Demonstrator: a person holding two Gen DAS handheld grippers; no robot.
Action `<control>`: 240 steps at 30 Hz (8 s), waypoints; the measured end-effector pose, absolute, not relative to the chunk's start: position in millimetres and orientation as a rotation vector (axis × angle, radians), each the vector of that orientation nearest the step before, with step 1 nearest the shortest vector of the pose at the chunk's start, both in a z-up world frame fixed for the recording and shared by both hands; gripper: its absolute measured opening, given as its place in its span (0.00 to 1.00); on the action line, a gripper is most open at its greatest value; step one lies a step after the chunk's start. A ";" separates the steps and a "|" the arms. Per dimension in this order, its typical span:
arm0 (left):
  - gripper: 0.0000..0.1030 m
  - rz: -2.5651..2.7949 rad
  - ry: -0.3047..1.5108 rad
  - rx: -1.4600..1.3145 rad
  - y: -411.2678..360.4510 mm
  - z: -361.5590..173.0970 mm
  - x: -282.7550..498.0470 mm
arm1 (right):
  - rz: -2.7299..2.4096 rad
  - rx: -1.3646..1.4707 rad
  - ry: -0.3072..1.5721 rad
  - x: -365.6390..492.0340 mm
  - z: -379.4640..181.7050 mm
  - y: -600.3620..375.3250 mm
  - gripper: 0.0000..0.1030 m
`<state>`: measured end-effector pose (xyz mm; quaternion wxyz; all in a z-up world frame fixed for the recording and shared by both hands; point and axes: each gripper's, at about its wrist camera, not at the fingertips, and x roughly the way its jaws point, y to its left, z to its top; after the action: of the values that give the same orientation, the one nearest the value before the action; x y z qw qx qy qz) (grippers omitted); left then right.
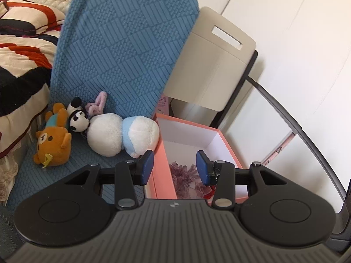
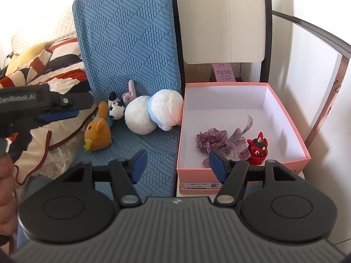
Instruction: Organize objects
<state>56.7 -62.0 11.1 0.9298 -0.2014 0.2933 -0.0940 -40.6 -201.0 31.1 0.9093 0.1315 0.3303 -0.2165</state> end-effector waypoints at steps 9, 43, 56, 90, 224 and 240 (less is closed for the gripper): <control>0.63 -0.096 0.595 -0.443 -23.3 -1.2 56.3 | -0.386 0.227 0.703 -14.0 19.3 -183.9 0.69; 0.89 0.137 0.713 -0.465 116.7 -165.5 221.3 | -0.200 -0.264 0.624 173.1 -84.2 -188.6 1.00; 0.89 0.189 0.822 -0.456 129.9 -191.1 254.7 | -0.137 -0.855 0.783 248.9 -137.5 -183.7 1.00; 0.74 0.225 0.903 -0.292 117.9 -196.1 254.3 | -0.176 -1.186 0.824 235.7 -159.6 -154.3 0.72; 0.77 0.123 1.042 -0.665 61.1 -133.8 150.5 | -0.184 0.541 0.957 135.4 -60.9 -237.7 0.78; 0.77 0.022 1.005 -0.630 38.2 -47.7 195.3 | -0.248 0.524 0.845 138.2 24.6 -296.0 0.78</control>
<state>195.3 38.2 -47.7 0.8291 -0.2971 0.4735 0.0103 138.2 -296.0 24.6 0.8715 0.2507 0.4043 -0.1188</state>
